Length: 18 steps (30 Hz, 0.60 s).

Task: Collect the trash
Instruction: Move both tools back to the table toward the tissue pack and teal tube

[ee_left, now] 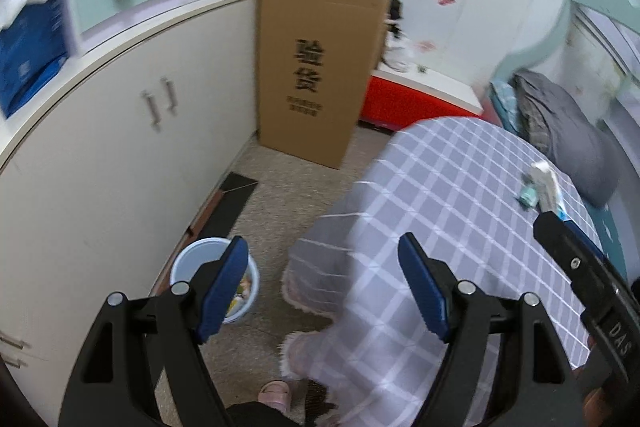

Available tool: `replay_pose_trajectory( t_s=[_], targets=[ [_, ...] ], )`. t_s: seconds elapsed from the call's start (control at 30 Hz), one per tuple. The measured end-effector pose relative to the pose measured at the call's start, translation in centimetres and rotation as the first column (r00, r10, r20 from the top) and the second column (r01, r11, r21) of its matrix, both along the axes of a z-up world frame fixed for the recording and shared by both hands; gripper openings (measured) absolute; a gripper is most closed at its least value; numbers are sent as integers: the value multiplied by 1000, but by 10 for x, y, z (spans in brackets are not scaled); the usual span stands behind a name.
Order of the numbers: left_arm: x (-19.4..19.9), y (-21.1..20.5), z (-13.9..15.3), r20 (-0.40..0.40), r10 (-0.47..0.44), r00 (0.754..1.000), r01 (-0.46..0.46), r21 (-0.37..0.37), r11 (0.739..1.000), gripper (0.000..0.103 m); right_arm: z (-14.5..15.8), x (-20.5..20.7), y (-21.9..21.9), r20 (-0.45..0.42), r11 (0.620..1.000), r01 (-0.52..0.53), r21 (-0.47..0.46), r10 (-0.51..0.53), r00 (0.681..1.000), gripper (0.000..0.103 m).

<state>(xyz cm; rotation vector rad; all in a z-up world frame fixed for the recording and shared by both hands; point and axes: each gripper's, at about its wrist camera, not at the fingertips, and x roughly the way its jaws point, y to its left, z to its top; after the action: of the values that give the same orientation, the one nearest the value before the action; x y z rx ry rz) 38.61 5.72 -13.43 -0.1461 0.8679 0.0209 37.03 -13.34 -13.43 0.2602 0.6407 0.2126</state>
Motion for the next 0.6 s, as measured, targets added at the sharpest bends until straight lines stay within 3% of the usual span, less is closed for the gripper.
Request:
replay_pose_trajectory(
  t_s=[0.13, 0.3, 0.6],
  targets=[
    [13, -48, 0, -7, -66, 998, 66, 19, 998, 77, -6, 3, -53, -19, 996, 94, -9, -94, 995, 86],
    [33, -101, -6, -23, -136, 991, 136, 31, 990, 77, -21, 16, -114, -47, 977, 193, -86, -197, 979, 93],
    [74, -165, -25, -61, -217, 974, 220, 39, 975, 77, -58, 69, -167, -147, 956, 185, -226, -221, 964, 94]
  ],
)
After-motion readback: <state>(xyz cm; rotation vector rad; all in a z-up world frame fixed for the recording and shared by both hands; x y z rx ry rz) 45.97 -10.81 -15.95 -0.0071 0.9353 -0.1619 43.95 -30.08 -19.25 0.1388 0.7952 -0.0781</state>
